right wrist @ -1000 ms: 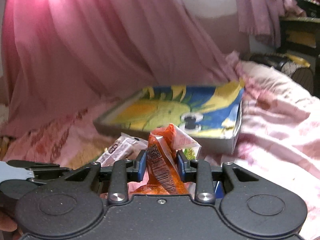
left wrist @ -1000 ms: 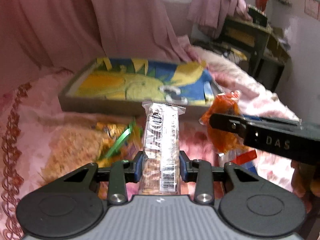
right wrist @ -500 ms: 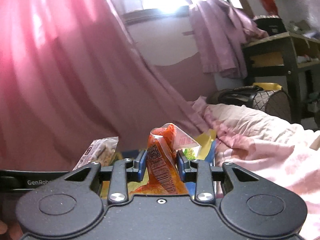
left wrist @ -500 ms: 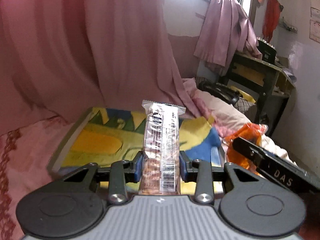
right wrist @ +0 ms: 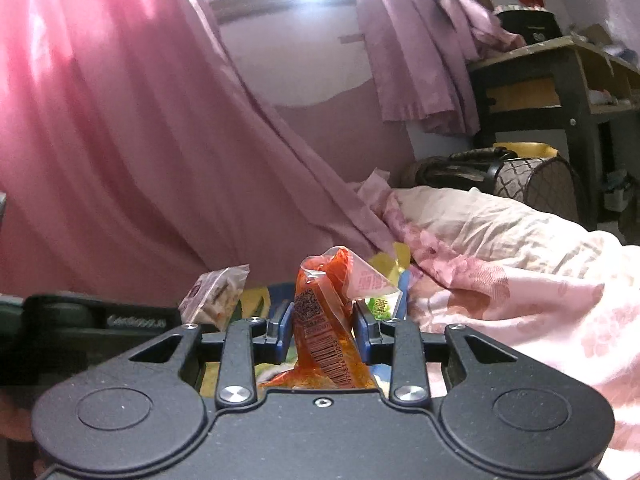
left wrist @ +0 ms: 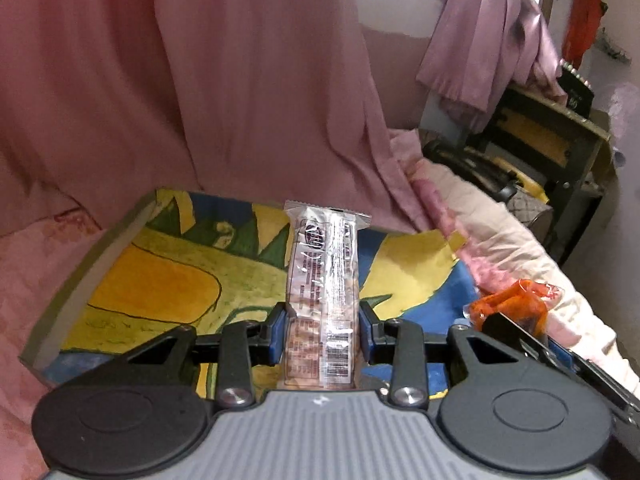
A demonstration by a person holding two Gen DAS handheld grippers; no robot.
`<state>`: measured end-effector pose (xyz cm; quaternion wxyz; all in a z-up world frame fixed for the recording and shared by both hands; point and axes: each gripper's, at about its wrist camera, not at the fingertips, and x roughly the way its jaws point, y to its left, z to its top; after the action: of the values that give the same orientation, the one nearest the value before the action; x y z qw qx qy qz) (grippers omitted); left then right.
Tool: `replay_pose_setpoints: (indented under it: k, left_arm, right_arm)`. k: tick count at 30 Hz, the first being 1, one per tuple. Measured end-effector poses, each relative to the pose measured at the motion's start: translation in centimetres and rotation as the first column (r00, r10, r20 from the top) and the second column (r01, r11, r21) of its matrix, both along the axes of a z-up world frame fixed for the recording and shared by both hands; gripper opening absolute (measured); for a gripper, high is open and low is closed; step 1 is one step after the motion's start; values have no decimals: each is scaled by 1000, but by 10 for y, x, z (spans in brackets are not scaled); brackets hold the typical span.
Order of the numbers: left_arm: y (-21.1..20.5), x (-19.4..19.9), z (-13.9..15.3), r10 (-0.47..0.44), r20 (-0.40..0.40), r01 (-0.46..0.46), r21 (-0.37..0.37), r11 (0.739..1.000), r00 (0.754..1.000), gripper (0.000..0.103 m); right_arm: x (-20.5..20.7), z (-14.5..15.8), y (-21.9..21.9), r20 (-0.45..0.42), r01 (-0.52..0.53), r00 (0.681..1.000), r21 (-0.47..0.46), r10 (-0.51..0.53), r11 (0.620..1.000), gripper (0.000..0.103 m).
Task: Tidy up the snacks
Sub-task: 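Carry both snacks over the tray and open both tools to drop them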
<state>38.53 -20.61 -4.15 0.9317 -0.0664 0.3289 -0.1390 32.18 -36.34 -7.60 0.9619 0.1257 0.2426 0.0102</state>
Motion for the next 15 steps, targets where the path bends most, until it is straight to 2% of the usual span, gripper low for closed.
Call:
replay_pose_setpoints:
  k: [9,15]
  left_arm:
    - [4,7,-19,11,-60,-10,20,1000,998,39]
    - [8,7,-24,16,-84,-14,22,1000,996,39]
  right_arm:
    - [4,-9,26,-36,-122,992,-135,118,983,34]
    - [5,-14,30,-67,-125,991,-151,116,981,34]
